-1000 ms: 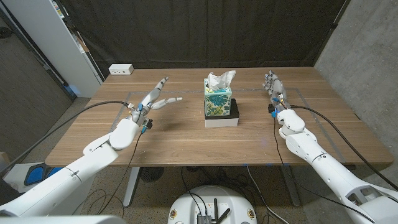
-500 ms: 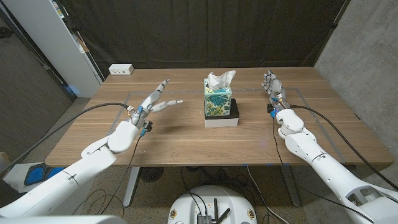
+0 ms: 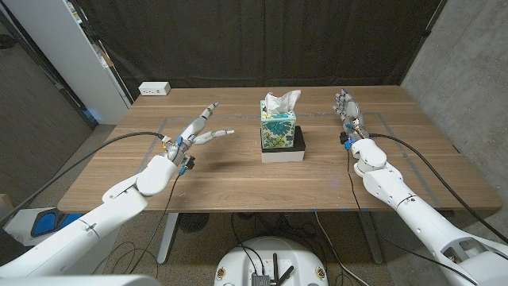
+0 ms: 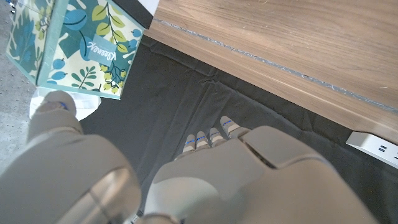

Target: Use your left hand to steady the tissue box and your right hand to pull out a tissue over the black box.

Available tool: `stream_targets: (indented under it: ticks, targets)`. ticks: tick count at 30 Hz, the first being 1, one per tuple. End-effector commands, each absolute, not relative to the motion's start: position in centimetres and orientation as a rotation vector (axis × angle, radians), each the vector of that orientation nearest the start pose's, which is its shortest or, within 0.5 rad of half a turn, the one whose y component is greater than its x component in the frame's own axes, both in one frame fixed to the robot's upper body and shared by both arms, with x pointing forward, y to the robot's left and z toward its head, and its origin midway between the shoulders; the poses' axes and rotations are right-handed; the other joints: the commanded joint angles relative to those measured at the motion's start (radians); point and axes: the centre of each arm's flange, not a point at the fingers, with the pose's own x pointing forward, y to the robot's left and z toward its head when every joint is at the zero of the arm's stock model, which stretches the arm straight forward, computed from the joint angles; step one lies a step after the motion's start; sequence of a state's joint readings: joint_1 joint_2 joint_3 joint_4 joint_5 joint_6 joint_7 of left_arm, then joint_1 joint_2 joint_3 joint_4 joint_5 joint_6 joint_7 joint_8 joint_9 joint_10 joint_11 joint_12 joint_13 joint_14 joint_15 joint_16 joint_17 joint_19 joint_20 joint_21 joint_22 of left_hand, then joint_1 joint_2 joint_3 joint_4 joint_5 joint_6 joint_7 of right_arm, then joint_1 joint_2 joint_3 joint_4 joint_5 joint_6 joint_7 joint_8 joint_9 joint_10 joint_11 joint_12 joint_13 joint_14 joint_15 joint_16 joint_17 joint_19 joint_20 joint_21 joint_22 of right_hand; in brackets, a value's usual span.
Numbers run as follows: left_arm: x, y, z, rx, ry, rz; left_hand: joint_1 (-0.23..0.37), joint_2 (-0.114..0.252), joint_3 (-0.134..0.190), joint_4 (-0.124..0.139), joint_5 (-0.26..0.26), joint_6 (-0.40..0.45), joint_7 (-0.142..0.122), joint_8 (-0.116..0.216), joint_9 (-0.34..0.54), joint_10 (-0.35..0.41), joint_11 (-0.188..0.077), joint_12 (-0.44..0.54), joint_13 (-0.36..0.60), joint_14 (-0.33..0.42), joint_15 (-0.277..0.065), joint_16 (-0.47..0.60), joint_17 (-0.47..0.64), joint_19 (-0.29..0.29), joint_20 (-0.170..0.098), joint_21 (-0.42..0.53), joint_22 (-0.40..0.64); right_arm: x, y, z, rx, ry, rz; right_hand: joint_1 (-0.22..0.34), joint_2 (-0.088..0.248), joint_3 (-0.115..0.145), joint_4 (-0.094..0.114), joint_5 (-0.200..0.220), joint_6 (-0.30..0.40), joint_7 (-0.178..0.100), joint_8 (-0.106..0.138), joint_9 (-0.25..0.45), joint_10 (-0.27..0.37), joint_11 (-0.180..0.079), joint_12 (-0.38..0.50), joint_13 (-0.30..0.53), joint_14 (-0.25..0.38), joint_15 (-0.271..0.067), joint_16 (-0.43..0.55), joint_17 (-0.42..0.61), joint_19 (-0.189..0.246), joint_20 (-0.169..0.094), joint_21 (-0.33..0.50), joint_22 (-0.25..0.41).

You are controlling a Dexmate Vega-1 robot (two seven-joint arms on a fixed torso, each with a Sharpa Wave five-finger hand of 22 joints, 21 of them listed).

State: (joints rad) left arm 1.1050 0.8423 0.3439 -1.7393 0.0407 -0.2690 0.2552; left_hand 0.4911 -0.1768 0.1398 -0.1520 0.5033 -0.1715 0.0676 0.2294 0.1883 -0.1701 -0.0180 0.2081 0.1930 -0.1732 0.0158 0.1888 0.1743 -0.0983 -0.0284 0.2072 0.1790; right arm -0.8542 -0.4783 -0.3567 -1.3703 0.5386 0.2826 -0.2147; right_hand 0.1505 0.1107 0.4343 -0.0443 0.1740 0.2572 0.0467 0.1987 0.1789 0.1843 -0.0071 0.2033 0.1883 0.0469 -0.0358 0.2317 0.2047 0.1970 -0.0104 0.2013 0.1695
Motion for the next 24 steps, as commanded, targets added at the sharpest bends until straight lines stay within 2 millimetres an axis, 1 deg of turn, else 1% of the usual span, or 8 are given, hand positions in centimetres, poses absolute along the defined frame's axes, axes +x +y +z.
stream_targets:
  ticks: [1,10,24]
  targets:
    - [55.7,27.5,-2.7,0.807,-0.790,-0.165,0.015,0.001,-0.010,-0.003,0.005,-0.378,-0.007,0.007,0.004,-0.273,-0.005,0.010,0.002,-0.172,-0.008,0.006,0.003,0.007,-0.001,0.003,0.002,64.0,-28.8,-1.3,0.039,-0.646,0.004,0.000,0.005,0.002,-0.006,0.002,0.006,0.001,-0.004,0.003,0.011,-0.001,-0.003,0.006,0.009,-0.009,-0.004,0.001,0.001,0.006,-0.005,0.004]
    - [56.4,26.5,-1.9,0.826,-0.805,-0.225,0.026,0.005,-0.022,-0.003,0.009,-0.357,-0.003,0.013,0.003,-0.254,-0.001,0.013,0.002,-0.152,-0.005,0.009,0.003,0.020,0.002,0.006,0.001,63.6,-28.7,-1.2,0.025,-0.648,-0.001,-0.001,0.006,0.000,-0.008,0.003,0.008,0.003,-0.004,0.003,0.011,0.000,-0.004,0.006,0.010,-0.009,-0.004,0.001,0.002,0.006,-0.005,0.004]
    - [57.6,25.3,-1.1,0.820,-0.826,-0.300,0.042,0.008,-0.038,-0.002,0.015,-0.328,-0.007,0.021,0.003,-0.233,-0.007,0.015,0.001,-0.127,-0.011,0.010,0.002,0.041,0.000,0.009,0.001,63.2,-28.4,-1.1,0.002,-0.648,-0.001,-0.001,0.006,-0.002,-0.012,0.003,0.010,0.000,-0.004,0.003,0.013,0.001,-0.004,0.006,0.010,-0.010,-0.005,0.000,0.002,0.008,-0.005,0.004]
